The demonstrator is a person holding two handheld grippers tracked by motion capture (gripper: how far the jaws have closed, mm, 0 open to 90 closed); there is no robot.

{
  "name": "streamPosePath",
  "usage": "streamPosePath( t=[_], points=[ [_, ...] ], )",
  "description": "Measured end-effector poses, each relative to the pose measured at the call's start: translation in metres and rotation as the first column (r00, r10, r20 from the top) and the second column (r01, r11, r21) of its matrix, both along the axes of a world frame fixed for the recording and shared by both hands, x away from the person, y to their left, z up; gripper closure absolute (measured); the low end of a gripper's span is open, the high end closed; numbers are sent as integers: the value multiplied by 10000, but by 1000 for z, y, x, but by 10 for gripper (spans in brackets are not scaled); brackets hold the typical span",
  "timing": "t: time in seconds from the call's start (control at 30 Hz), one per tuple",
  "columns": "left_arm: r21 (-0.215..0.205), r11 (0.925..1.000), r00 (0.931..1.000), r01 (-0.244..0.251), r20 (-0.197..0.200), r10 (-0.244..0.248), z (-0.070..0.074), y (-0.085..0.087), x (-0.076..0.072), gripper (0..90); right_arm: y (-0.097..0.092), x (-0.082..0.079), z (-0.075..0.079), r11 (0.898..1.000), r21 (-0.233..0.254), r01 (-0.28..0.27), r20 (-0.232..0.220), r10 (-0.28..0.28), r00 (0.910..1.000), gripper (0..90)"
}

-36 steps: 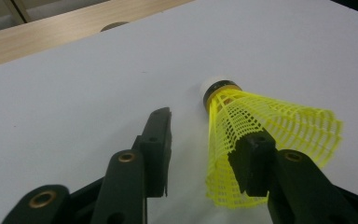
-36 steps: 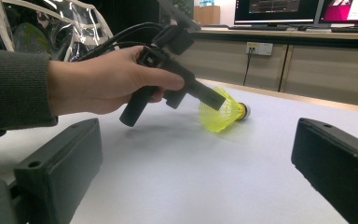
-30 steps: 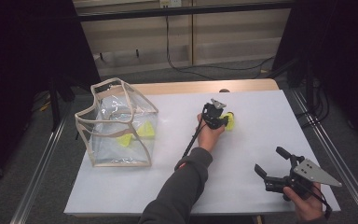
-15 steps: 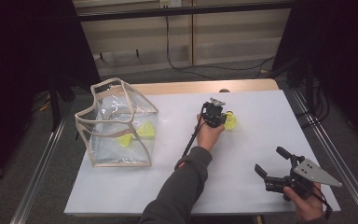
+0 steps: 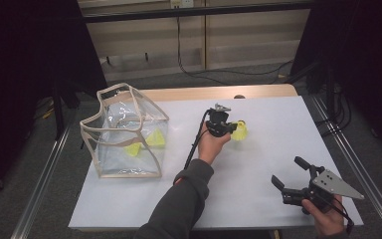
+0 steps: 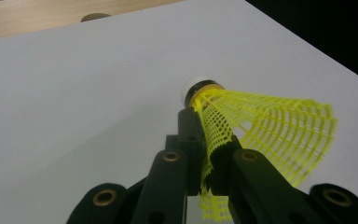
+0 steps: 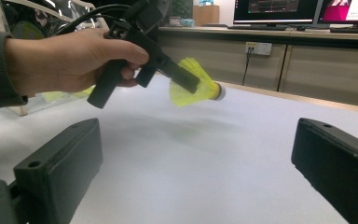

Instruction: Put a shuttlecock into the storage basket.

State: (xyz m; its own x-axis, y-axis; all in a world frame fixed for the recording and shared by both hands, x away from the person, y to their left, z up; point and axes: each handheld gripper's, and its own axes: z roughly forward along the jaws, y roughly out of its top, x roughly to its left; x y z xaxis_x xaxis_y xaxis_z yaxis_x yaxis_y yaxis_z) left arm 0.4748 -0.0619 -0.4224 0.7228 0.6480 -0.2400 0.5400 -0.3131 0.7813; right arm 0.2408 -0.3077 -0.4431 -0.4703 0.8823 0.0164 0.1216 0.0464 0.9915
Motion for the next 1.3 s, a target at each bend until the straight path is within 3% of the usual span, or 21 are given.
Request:
streamPosePath(
  t=[0.57,0.8,1.3],
  points=[
    [-270,9975,9974,653,-274,-660,24,26,-13,873,1,0,0,10000,-14,-21,-30,21,10000,17],
    [-193,9952,9944,955,-429,-963,33,34,-17,873,1,0,0,10000,-1,-13,-53,13,10000,17],
    [-209,9941,9933,1064,-423,-1073,52,57,-25,872,1,0,0,10000,-64,19,-27,-19,10000,17]
  ],
)
